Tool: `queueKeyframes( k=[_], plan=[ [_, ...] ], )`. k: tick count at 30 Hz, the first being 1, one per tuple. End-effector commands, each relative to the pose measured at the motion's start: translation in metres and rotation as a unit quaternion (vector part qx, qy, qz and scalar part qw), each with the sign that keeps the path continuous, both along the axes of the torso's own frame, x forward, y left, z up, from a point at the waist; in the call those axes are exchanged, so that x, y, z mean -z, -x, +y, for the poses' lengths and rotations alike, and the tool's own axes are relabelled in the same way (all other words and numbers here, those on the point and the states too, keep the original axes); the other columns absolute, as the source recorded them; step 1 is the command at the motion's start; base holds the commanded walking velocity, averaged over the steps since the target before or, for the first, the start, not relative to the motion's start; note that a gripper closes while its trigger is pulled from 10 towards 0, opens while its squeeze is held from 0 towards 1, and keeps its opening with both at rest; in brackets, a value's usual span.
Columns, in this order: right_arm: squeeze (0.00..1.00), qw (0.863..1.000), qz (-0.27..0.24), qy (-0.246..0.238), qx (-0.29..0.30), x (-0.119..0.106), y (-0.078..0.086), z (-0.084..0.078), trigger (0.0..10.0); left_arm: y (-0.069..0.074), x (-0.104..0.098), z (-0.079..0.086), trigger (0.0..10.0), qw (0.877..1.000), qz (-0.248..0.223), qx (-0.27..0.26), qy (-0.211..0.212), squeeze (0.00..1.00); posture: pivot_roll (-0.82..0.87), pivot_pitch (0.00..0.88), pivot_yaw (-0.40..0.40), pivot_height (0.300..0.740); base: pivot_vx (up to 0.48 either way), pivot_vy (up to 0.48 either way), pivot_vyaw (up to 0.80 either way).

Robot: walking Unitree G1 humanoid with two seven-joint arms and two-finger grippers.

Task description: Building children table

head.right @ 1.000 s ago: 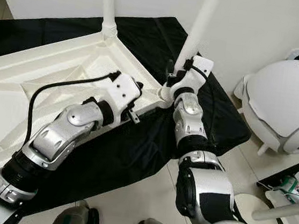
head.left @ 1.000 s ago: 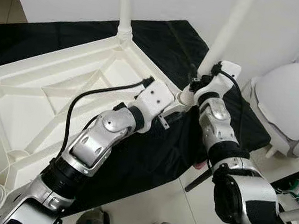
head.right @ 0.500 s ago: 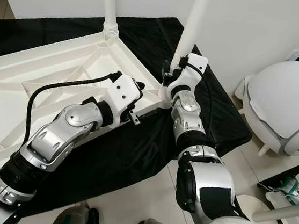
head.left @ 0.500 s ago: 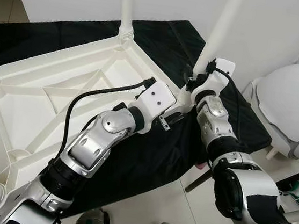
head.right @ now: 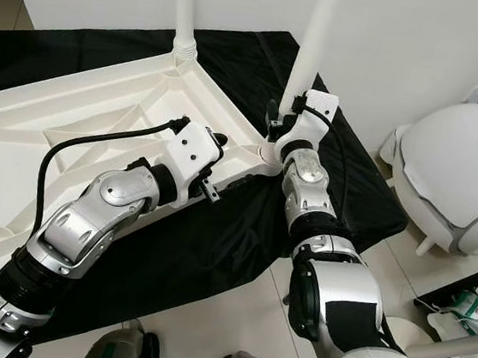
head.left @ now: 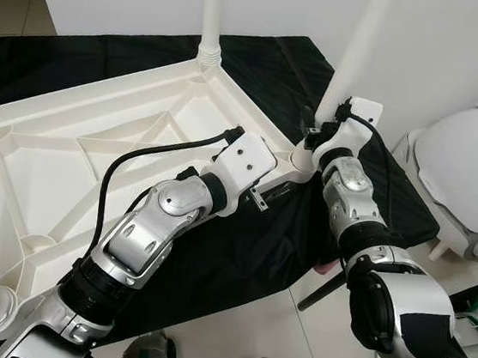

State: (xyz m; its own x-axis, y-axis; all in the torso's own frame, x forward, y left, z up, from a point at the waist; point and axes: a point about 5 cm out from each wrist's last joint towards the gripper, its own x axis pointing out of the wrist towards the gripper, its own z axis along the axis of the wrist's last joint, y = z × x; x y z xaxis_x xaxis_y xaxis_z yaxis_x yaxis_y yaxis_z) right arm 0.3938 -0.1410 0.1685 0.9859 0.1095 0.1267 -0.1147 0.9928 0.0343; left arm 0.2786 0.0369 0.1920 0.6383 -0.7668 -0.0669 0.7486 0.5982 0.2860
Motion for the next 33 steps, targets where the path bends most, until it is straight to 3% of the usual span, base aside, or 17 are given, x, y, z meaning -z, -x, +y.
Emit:
queueKeyframes(
  k=[1,11,17,33],
  plan=[
    [0.0,0.998,0.058,-0.014,0.017,0.026,0.006,-0.01,10.0,0.002,0.0,-0.001,10.0,1.0,0.004,0.015,-0.004,0.0,-0.01,0.004,-0.02,0.74,0.0,0.0,0.0],
    [0.0,0.997,0.076,-0.029,0.016,0.034,0.007,-0.008,10.0,0.004,-0.005,-0.001,10.0,1.0,0.004,0.02,0.001,0.0,0.0,0.016,-0.015,0.74,0.0,0.0,0.0],
    [0.0,0.998,0.067,-0.015,0.001,0.031,0.007,-0.003,10.0,0.003,-0.007,-0.001,10.0,1.0,0.007,0.02,0.004,0.0,0.0,0.017,-0.011,0.74,0.0,0.0,0.0],
    [0.0,0.998,0.058,-0.034,-0.005,0.03,0.007,0.0,10.0,0.001,-0.01,-0.001,10.0,1.0,0.008,0.014,0.008,0.0,0.0,0.016,-0.006,0.74,0.0,0.0,0.0]
  ],
)
